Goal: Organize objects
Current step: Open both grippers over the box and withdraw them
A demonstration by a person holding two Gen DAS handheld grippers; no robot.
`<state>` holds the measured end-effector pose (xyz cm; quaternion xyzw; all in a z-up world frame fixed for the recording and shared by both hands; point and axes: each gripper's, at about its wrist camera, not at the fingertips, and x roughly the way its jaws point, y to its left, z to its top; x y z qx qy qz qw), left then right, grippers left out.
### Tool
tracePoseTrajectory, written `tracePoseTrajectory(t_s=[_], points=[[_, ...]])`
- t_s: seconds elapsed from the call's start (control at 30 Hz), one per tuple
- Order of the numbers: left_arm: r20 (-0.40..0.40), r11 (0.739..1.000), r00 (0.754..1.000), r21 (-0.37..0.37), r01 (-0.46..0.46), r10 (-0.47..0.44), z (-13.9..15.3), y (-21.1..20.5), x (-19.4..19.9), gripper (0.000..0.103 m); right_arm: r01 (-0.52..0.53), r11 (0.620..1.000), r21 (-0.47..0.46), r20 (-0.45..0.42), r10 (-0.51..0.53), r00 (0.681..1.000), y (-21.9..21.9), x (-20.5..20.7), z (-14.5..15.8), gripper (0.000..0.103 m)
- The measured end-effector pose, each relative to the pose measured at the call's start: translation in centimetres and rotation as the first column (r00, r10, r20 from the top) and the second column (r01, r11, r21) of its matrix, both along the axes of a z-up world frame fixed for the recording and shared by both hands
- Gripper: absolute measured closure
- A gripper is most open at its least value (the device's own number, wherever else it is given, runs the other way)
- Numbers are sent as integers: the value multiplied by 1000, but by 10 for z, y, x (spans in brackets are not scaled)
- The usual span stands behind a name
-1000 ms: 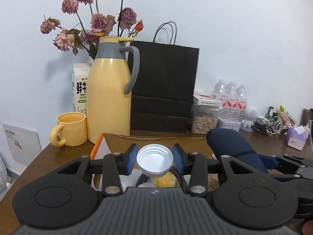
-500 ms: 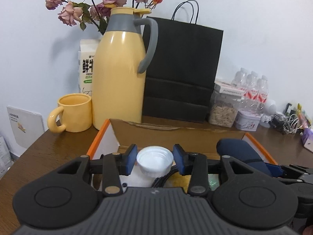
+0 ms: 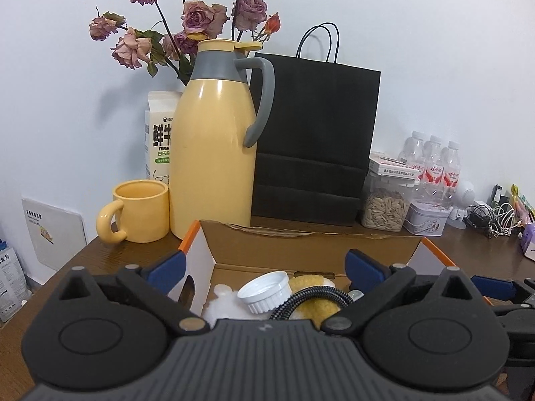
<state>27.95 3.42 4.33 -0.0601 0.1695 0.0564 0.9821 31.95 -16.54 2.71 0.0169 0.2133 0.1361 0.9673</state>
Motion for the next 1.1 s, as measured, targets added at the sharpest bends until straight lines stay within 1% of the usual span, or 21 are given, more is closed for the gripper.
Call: tracePoseTrajectory(t_s=[0.2,0.43,0.63,0.73,0.97,1.1], points=[[-5,1000,1000,-4,13,-13,0,0,-6,0,-11,1000,-14,19,11,1000,-2,-13,2,0],[9,998,999,35,51,-52,-4,-6,-24,0,-20,999,-25,37,21,999,-9,-34,0,0],[31,997,998,53,58,-59,-10,-3,-46,0,-38,999,-28,58,40,998,-14,-55,-3,0],[13,996,998,59,68,-69,-17,0,-55,0,-47,998,-34,68,49,996,-16,-65,-5,0],[10,993,996,81,86,-87,-25,4,-79,0,-52,997,-54,53,55,997,-22,-86,-15,0],[-2,992,996,87,89,-89,-31,5,-91,0,-54,997,-49,39,56,998,-26,-98,-21,0]])
